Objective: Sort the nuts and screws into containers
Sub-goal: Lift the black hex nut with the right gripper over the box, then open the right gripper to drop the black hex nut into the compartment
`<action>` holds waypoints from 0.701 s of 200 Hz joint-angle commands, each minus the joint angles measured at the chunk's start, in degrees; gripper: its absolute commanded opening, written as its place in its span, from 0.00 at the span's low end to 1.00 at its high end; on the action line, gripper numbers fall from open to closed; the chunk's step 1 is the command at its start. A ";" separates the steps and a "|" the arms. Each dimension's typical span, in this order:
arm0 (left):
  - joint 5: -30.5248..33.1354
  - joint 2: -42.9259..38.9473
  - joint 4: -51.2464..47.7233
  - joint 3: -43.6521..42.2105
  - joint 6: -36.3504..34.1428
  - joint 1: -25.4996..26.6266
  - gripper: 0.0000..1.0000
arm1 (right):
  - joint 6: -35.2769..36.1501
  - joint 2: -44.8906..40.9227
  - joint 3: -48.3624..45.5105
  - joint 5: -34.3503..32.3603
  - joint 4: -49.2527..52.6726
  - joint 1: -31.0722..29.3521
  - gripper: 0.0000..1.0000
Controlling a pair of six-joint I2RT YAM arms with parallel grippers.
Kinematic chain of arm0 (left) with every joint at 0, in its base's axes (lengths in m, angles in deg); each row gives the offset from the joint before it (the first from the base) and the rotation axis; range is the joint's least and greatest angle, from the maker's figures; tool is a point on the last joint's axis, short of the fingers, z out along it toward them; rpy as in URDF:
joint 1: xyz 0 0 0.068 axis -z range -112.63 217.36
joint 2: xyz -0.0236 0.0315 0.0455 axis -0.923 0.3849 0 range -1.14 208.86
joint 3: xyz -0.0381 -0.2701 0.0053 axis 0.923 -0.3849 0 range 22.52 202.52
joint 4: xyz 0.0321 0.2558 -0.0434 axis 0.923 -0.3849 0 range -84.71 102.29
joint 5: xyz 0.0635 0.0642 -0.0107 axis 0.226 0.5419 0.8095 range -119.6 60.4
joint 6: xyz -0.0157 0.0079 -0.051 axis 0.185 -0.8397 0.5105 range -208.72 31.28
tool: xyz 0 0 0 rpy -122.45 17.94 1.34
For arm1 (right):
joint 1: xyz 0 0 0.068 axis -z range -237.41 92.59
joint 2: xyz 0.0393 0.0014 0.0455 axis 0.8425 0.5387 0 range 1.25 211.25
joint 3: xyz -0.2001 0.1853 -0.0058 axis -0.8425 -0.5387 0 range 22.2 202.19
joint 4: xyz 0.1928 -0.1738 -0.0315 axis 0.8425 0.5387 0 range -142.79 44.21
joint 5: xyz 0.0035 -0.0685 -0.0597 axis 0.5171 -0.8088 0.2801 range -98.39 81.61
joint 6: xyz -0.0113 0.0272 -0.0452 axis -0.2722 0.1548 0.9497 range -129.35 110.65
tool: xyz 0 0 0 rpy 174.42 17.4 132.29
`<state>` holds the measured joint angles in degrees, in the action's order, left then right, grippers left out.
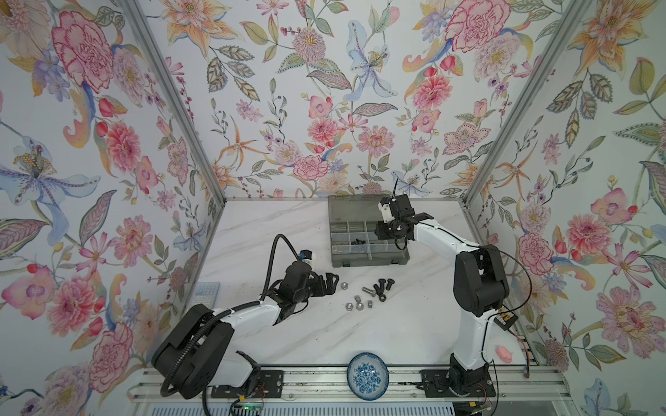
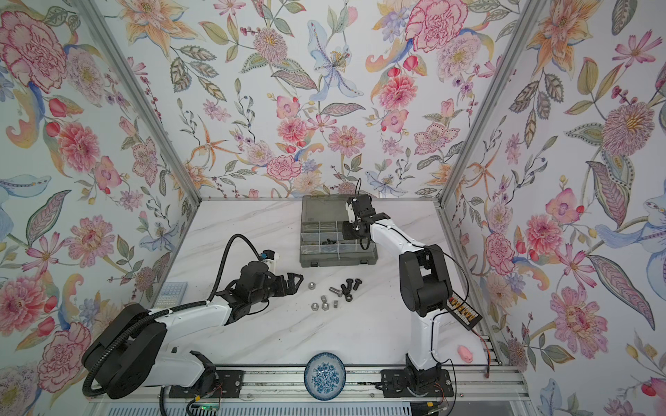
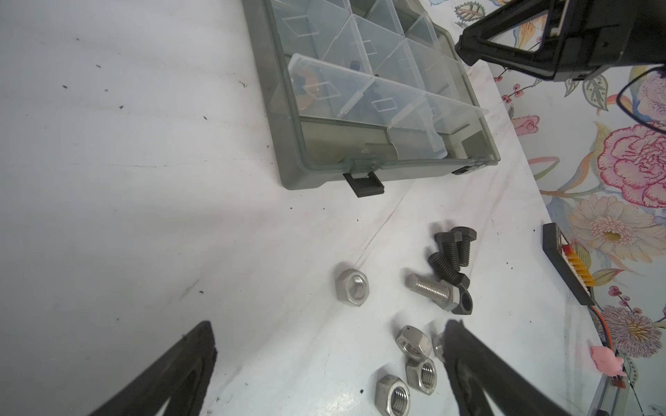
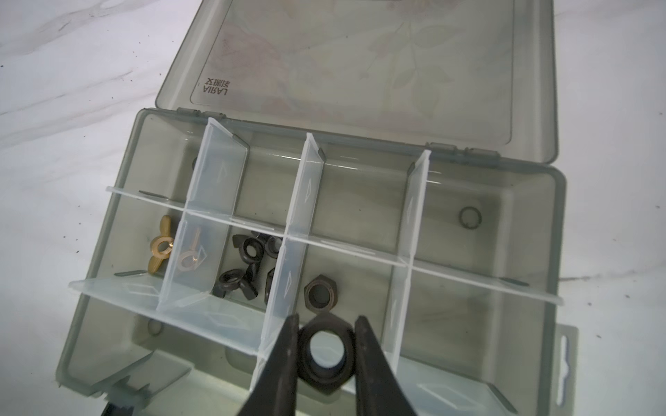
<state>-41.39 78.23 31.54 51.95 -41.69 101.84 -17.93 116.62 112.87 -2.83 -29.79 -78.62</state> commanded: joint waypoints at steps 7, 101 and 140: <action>-0.20 -0.59 -0.05 -0.38 -0.03 0.15 0.99 | -0.28 3.09 4.21 -0.63 2.02 0.37 0.16; 0.43 -1.21 -1.75 0.38 -0.56 0.20 0.99 | 0.48 5.29 3.36 -1.52 2.13 0.66 0.27; 0.47 -1.92 -2.73 1.10 -0.52 0.15 0.99 | 2.01 3.87 5.15 -1.52 4.12 0.84 0.43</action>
<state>-41.39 78.08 30.29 51.97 -41.76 101.87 -17.47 121.08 115.88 -3.51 -28.34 -78.14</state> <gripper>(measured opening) 0.995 0.404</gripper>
